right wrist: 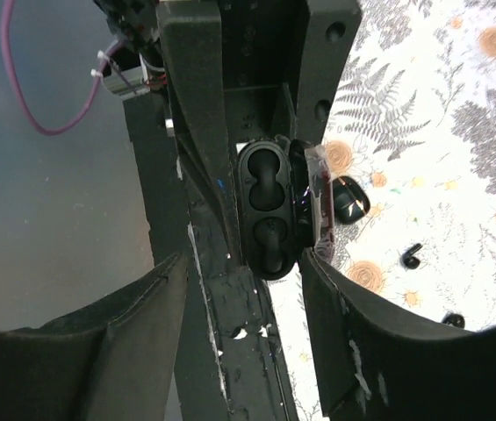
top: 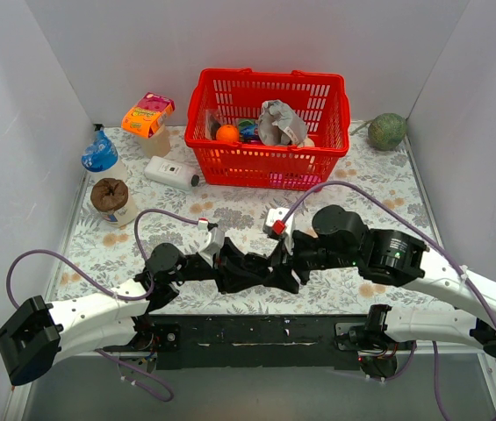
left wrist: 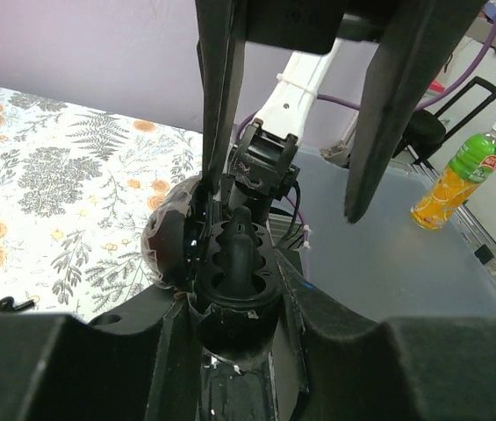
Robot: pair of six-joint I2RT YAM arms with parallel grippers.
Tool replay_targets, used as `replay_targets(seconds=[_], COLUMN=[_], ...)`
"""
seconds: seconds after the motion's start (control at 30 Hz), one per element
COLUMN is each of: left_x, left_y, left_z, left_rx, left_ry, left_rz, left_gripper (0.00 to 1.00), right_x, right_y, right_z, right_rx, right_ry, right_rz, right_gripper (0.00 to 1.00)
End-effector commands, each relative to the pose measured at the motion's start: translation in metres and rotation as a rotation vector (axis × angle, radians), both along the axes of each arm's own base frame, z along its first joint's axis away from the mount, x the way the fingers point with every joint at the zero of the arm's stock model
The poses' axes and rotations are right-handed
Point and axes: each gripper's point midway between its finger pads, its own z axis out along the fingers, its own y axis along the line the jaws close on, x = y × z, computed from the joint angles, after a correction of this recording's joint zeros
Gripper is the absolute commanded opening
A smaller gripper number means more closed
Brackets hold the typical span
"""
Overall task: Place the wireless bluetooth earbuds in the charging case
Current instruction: Place the earbud in the charging case, then close the charging case.
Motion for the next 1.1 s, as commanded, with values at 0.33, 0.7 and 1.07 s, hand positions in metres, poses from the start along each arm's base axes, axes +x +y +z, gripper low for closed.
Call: replay_targets(seconds=[0.33, 0.7, 1.07], left_x=[-0.006, 0.01, 0.013], left_y=[0.005, 0.002, 0.003], left_z=[0.019, 0.024, 0.026], left_rx=[-0.048, -0.028, -0.04], left_ry=[-0.027, -0.037, -0.031], left_rz=[-0.005, 0.081, 0.102], left_gripper=[0.0, 0.0, 0.0], right_x=[0.069, 0.053, 0.036], right_y=[-0.019, 0.021, 0.028], right_z=[0.059, 0.031, 0.021], right_rx=[0.131, 0.095, 0.09], right_ry=[-0.117, -0.019, 0.036], right_rz=[-0.454, -0.307, -0.222], right_gripper=[0.01, 0.01, 0.01])
